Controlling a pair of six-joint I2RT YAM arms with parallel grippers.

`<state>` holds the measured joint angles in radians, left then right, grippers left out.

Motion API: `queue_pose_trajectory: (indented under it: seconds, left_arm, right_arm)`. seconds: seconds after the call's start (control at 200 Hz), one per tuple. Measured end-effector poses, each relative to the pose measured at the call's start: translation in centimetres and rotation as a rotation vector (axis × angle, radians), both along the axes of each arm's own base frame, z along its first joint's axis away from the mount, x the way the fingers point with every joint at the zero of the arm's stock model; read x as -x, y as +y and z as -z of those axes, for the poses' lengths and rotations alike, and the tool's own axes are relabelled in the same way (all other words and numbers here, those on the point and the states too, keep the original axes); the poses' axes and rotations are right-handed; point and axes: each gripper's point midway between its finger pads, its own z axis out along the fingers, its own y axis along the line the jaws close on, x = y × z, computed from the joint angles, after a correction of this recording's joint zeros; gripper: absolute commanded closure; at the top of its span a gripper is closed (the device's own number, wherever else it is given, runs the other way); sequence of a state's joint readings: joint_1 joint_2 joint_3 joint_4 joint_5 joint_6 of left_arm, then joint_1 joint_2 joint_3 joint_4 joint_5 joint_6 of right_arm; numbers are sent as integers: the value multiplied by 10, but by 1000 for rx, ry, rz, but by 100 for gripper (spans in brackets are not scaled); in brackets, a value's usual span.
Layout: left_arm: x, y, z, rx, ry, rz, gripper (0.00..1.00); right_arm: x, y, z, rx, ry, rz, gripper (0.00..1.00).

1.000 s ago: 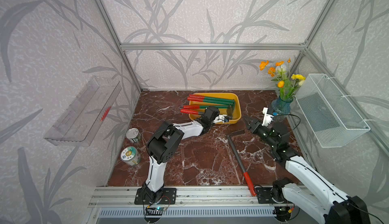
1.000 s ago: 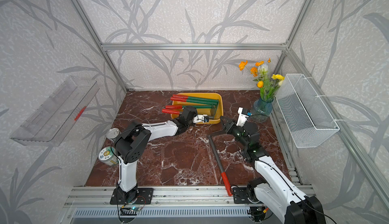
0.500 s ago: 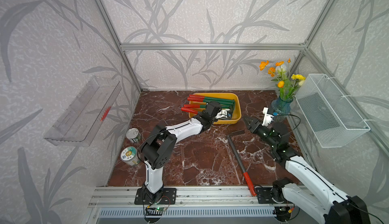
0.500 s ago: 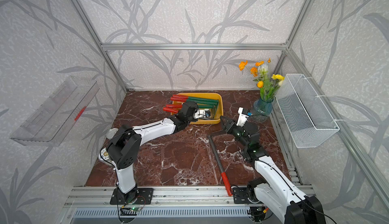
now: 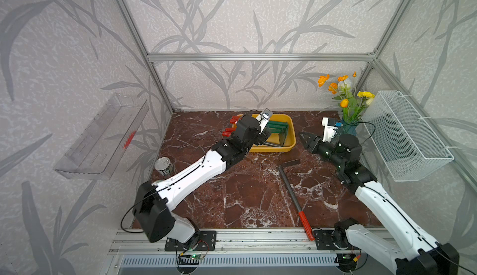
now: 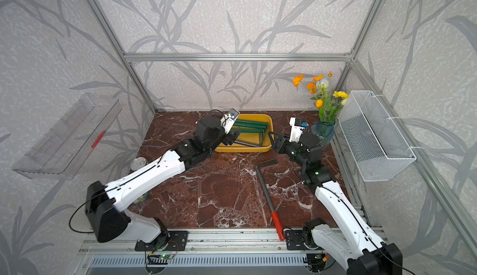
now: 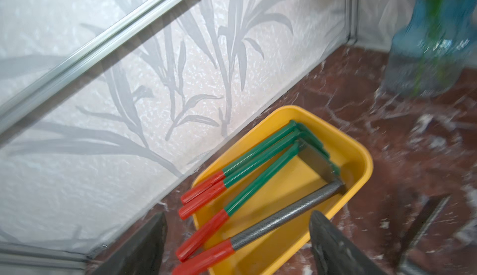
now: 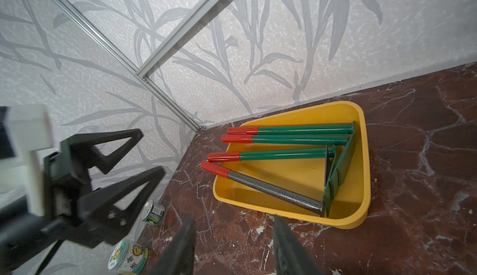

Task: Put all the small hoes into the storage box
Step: Place the hoe in the storage box, then pick up the hoe from the center of the board.

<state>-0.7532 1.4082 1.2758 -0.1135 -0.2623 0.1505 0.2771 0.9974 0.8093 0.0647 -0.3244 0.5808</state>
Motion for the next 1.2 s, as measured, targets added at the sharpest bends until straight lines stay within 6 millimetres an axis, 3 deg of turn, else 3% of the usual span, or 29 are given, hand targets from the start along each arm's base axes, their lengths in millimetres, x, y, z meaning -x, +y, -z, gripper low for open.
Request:
queue_pose_trajectory:
  seconds: [0.115, 0.21, 0.365, 0.525, 0.765, 0.99, 1.2]
  left_arm:
    - [27, -4, 15, 272, 173, 0, 22]
    - [46, -21, 58, 394, 368, -13, 23]
    - [79, -51, 131, 482, 682, -115, 24]
    - [107, -67, 177, 516, 876, -249, 21]
    - [125, -107, 206, 522, 1055, -353, 21]
    - [140, -123, 246, 473, 1179, -445, 22]
    - [152, -141, 268, 465, 1264, -486, 22]
  right_arm:
    - [-2, 4, 21, 47, 80, -30, 52]
    - [1, 4, 37, 66, 144, -37, 52]
    - [5, 3, 44, 70, 176, -45, 52]
    - [7, -5, 45, 58, 183, -26, 52]
    - [10, -24, 61, -7, 226, 30, 52]
    - [13, -32, 83, -80, 288, 54, 52]
    - [5, -52, 80, -148, 280, 106, 52]
